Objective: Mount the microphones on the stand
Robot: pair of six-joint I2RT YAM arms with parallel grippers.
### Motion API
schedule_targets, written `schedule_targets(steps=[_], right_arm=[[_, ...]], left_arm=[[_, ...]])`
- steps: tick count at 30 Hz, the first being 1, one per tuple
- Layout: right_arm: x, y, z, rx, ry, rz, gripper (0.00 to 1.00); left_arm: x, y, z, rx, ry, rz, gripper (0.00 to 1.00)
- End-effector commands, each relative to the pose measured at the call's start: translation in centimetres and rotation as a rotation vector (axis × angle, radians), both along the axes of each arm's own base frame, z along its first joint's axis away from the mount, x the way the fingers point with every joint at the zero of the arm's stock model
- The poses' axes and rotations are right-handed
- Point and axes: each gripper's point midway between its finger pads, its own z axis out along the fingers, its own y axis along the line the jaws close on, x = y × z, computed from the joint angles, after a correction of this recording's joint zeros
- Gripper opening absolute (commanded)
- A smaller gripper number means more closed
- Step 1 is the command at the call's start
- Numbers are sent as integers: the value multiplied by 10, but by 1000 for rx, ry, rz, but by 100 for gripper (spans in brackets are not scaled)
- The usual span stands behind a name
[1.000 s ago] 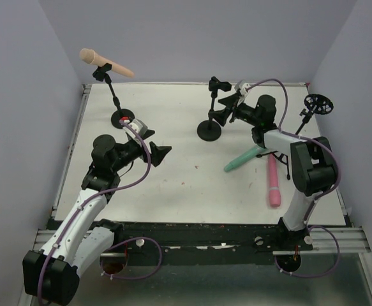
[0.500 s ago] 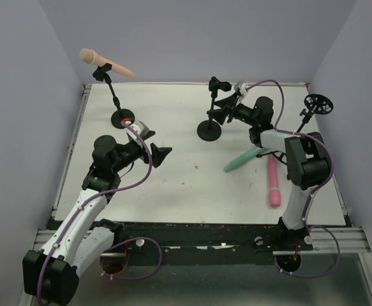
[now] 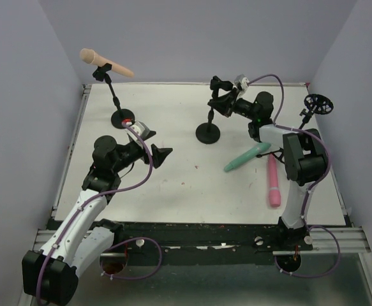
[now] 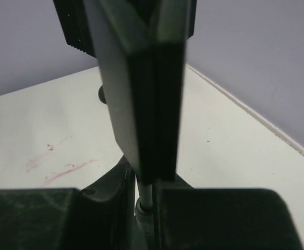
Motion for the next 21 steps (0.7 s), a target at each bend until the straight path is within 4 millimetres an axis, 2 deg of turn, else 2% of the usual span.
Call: schedule_targets(steps=[1, 5, 8, 12, 15, 17, 21], right_arm=[[-39, 12, 12, 7, -72, 155, 14], [-79, 26, 35, 44, -95, 269, 9], [-113, 48, 43, 52, -98, 352, 9], [-172, 83, 27, 13, -87, 486, 10], [-209, 98, 14, -32, -85, 551, 11], [-220, 101, 4, -62, -79, 568, 12], [-223, 100, -8, -121, -88, 575, 15]], left_arm=[[-7, -4, 8, 6, -44, -41, 98], [-12, -3, 12, 9, -57, -47, 98], [-20, 0, 21, 0, -87, -44, 98], [-40, 2, 24, -8, -113, -68, 98], [-58, 5, 21, -2, -140, -94, 98], [-69, 6, 22, -7, -171, -107, 98], [-81, 6, 27, -20, -212, -134, 98]])
